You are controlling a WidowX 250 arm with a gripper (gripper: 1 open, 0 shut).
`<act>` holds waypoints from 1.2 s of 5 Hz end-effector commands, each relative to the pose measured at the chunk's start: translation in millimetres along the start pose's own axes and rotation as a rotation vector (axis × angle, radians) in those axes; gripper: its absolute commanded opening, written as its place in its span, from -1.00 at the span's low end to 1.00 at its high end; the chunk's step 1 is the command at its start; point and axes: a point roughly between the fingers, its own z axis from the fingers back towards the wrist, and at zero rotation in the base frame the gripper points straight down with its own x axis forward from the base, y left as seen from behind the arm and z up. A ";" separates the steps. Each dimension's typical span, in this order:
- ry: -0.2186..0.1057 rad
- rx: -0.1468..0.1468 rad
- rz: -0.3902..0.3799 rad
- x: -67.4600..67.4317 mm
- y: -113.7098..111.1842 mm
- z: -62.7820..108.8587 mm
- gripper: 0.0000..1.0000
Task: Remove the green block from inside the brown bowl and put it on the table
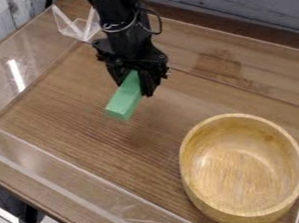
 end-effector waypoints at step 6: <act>-0.049 0.005 0.000 15.2 9.2 -1.5 -1.00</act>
